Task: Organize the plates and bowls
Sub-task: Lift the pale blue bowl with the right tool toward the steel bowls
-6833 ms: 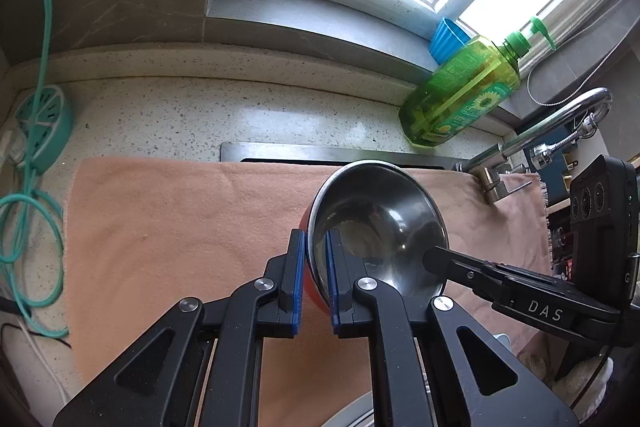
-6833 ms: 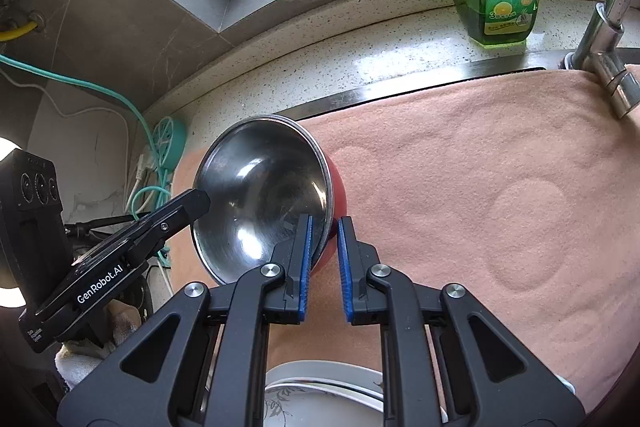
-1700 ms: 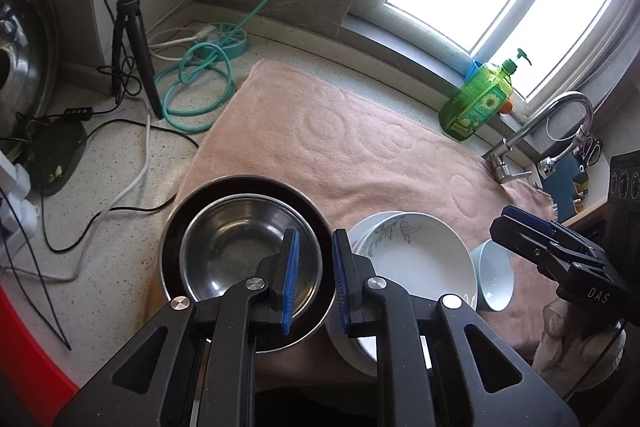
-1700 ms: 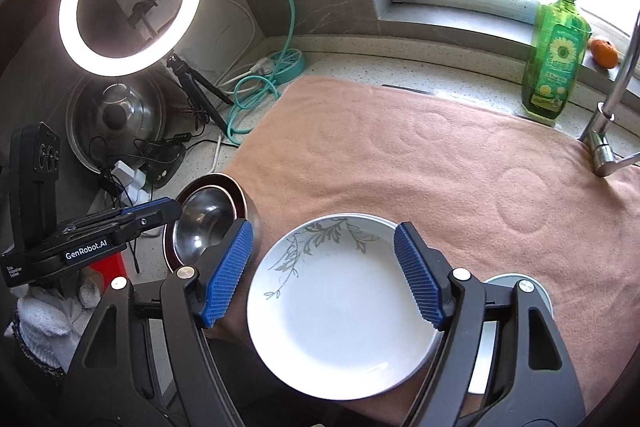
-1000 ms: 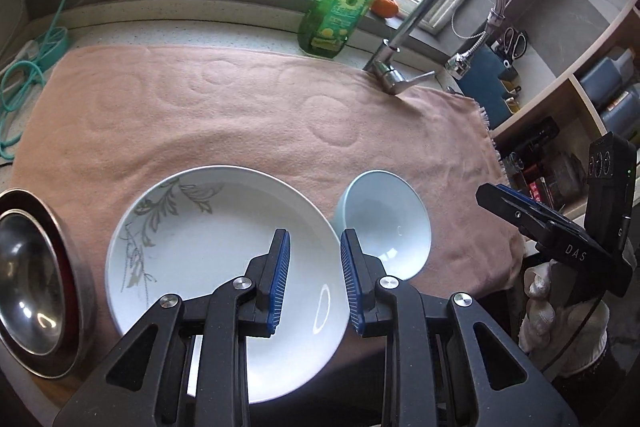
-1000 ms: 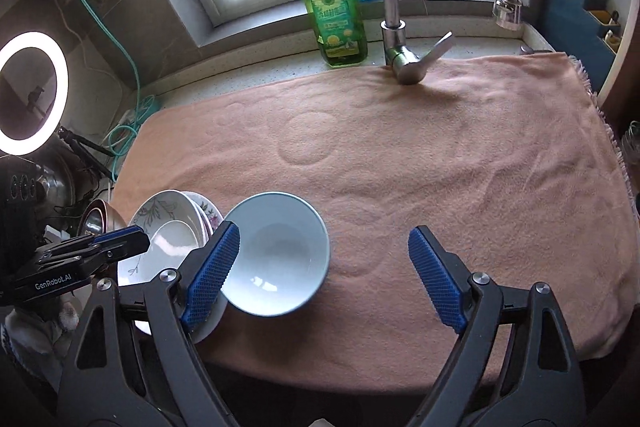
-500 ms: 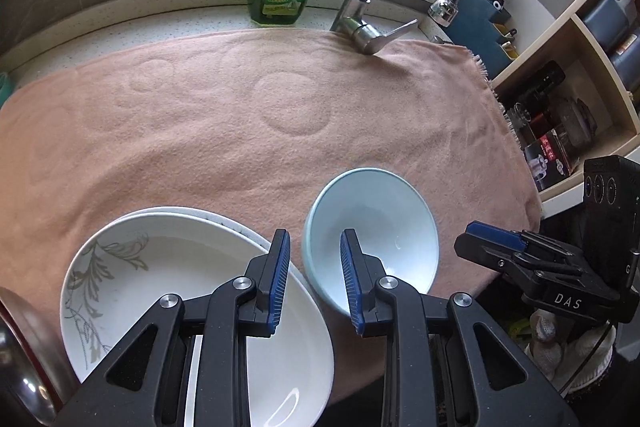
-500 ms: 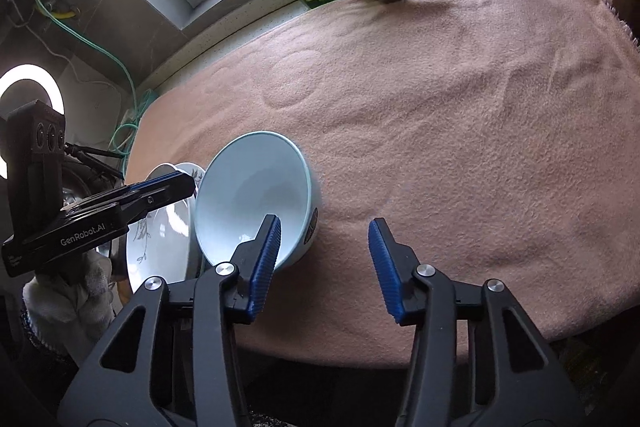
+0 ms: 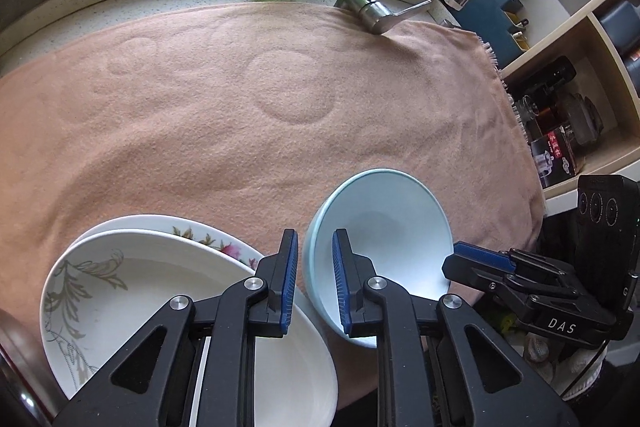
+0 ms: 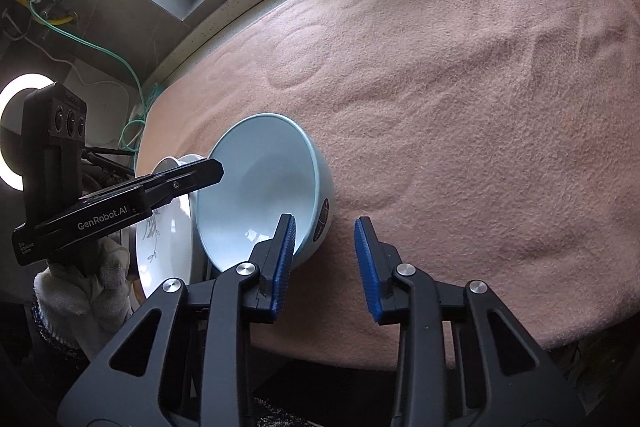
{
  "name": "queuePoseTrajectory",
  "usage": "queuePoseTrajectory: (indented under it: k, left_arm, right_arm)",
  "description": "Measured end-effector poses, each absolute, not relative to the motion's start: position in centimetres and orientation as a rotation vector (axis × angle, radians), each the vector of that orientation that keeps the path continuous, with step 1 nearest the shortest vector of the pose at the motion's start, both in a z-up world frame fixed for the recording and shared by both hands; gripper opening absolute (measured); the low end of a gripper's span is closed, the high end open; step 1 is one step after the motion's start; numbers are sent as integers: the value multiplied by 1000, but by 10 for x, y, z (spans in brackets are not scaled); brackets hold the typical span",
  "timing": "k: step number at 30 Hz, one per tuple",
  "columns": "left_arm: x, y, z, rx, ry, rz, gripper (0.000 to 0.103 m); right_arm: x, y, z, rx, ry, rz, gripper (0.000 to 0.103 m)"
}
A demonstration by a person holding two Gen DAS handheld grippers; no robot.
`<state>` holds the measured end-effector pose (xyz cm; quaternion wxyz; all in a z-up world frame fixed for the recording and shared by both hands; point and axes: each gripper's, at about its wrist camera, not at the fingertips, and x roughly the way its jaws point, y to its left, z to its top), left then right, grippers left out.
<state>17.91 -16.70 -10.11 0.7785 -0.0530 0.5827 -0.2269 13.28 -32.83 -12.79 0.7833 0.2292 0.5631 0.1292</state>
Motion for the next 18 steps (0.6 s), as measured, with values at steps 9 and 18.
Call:
queuePoseTrajectory:
  k: [9, 18]
  left_arm:
    - [177, -173, -103, -89, 1256, -492, 11]
    - [174, -172, -99, -117, 1239, -489, 11]
  right_arm:
    - [141, -318, -135, 489, 1246, 293, 17]
    - [147, -320, -125, 460, 1237, 268, 17]
